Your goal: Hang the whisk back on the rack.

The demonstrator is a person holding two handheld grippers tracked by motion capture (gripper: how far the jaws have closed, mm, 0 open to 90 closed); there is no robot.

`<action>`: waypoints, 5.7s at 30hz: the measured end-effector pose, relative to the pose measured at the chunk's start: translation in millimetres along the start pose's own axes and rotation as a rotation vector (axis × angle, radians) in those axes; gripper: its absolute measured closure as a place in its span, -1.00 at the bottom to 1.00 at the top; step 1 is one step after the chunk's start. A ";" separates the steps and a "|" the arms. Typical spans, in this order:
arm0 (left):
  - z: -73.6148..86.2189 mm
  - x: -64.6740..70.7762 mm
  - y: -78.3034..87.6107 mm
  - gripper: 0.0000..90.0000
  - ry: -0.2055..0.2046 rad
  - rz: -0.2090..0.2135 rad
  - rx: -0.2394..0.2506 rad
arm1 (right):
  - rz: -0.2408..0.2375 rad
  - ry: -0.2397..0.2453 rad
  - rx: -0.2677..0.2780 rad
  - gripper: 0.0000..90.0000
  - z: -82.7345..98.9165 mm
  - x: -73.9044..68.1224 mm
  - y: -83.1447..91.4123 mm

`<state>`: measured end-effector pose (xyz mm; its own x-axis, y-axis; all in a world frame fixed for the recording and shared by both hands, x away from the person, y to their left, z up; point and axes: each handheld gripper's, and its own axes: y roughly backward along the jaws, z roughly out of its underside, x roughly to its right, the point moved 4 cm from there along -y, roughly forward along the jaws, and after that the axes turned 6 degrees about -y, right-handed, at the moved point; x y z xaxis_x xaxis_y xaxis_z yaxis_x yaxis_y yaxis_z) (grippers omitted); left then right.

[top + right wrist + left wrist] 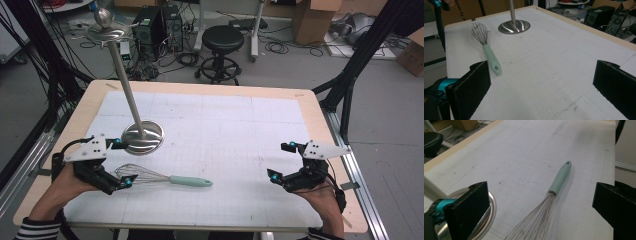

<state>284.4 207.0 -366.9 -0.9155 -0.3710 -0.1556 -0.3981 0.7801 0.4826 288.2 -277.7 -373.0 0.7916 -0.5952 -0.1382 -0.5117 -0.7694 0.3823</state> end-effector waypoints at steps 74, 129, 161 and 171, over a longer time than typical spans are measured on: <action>-10.5 36.3 -178.2 -0.67 -0.290 0.444 -0.515 | -0.024 -0.003 0.008 -0.99 1.2 -2.0 1.1; -11.3 43.9 -177.9 0.50 -0.319 0.419 -0.623 | -0.028 -0.001 0.007 -0.99 1.4 -2.3 -1.9; -61.0 18.0 -99.5 0.51 -0.224 0.280 -0.385 | -0.023 -0.002 0.001 -0.99 2.0 -1.8 -2.0; -72.0 1.6 -63.0 0.51 -0.175 0.236 -0.283 | -0.020 -0.005 0.003 -0.99 2.3 -1.2 -1.7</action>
<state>312.2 121.0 -335.5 -0.9855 -0.0882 -0.1447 -0.1668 0.6554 0.7366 287.3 -276.2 -375.6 0.8002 -0.5805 -0.1507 -0.4964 -0.7821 0.3767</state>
